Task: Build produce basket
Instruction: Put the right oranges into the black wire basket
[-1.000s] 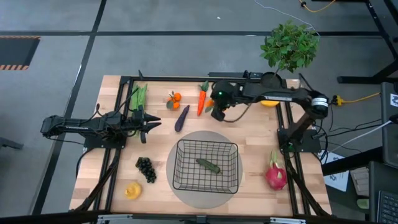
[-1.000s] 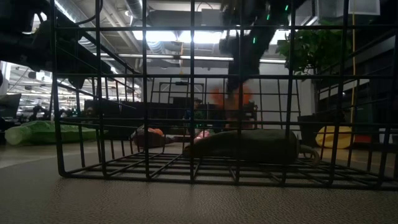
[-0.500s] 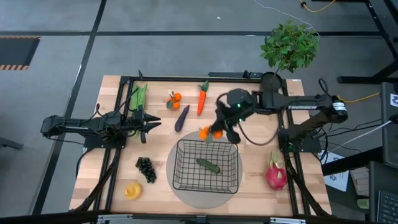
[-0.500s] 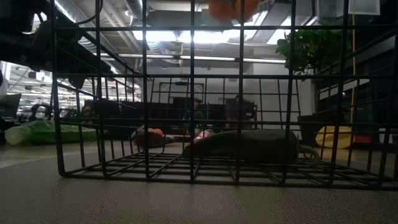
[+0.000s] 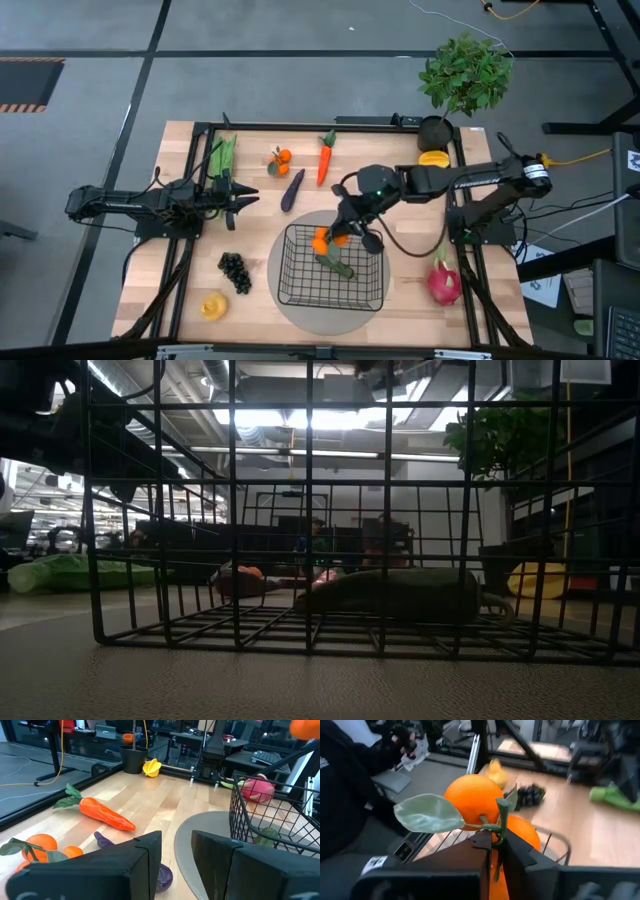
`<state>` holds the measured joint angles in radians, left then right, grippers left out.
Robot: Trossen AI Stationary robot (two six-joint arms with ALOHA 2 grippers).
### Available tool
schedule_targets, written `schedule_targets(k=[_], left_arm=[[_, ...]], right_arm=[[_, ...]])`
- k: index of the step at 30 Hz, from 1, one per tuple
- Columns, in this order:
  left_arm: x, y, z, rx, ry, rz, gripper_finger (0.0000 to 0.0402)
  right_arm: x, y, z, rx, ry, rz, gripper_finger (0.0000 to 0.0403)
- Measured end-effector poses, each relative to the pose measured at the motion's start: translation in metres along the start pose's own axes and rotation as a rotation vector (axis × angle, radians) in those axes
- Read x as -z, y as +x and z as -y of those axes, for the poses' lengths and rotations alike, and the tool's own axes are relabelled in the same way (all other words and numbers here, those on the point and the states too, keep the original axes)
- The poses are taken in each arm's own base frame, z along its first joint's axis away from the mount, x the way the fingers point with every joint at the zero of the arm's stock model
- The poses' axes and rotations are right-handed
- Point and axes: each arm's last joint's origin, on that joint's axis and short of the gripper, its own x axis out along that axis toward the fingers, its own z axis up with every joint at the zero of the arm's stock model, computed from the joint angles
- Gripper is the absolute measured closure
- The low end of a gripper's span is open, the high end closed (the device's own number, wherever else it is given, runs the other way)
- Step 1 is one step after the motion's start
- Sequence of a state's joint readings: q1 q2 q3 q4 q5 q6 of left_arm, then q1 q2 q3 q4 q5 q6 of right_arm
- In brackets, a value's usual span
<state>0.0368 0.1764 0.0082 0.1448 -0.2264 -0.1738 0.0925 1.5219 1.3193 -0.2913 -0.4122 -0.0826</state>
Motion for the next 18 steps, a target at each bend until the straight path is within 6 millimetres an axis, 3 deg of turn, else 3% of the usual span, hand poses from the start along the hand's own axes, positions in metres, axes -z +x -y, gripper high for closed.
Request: schedule_targets(k=[7,18], left_arm=[[0.000,0.000,0.000,0.001,0.000,0.001,0.0304],[-0.001,0.000,0.000,0.001,-0.002,0.006,0.0304]], right_arm=[[0.003,0.017,0.005,-0.001,-0.012,0.021,0.0370],[0.022,0.037,0.008,-0.018,0.111,-0.098,0.0369]])
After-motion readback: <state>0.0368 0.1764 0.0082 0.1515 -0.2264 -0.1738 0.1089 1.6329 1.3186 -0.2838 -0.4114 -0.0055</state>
